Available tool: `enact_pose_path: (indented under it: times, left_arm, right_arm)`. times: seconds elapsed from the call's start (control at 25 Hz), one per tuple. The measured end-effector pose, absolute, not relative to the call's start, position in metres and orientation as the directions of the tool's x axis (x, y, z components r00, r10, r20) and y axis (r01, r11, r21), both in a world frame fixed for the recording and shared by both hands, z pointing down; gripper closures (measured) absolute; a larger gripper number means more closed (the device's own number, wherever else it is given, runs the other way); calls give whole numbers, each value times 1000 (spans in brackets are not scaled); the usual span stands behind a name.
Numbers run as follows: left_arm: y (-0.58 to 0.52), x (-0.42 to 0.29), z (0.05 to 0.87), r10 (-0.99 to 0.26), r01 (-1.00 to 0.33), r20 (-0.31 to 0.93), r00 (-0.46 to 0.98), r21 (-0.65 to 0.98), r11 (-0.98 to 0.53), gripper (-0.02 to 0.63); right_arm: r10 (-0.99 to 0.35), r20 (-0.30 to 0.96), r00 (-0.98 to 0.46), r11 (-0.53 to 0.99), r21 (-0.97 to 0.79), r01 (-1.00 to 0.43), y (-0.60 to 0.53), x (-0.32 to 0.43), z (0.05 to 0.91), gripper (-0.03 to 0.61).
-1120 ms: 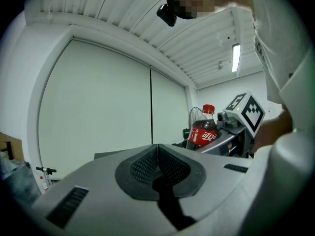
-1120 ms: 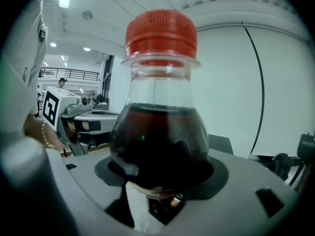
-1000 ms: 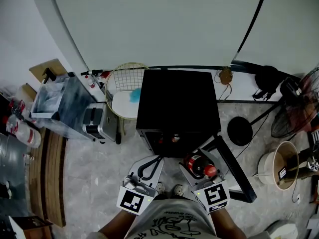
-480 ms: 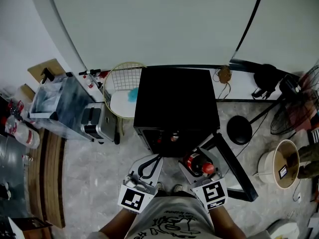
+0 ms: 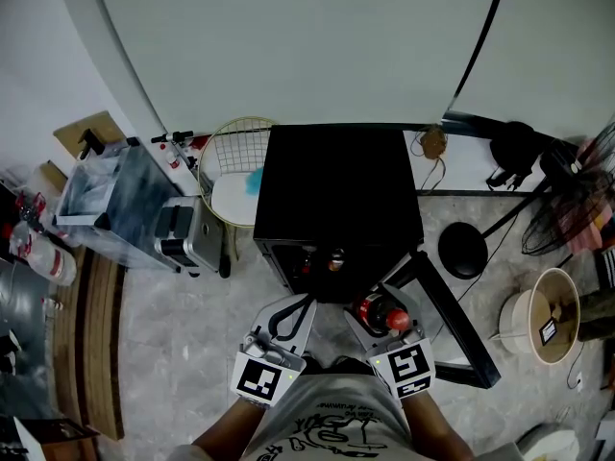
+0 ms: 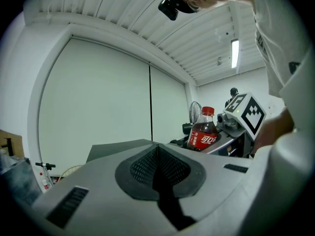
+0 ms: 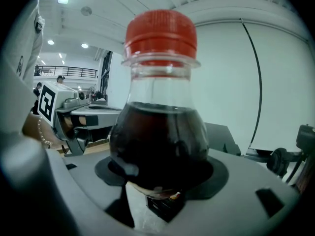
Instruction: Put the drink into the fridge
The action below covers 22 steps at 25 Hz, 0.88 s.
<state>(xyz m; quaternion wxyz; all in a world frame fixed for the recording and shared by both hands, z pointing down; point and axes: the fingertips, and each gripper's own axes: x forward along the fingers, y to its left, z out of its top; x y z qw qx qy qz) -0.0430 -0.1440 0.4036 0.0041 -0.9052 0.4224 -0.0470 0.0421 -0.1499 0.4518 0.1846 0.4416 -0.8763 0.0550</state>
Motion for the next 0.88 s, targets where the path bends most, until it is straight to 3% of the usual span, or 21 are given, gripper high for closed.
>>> enact_pose_path:
  times: [0.88]
  left_arm:
    - [-169,-40,461,-768,-765,106,632,-73,-640,592]
  right_arm:
    - [-763,375,-527,594,82,-801,-180,43,518,270]
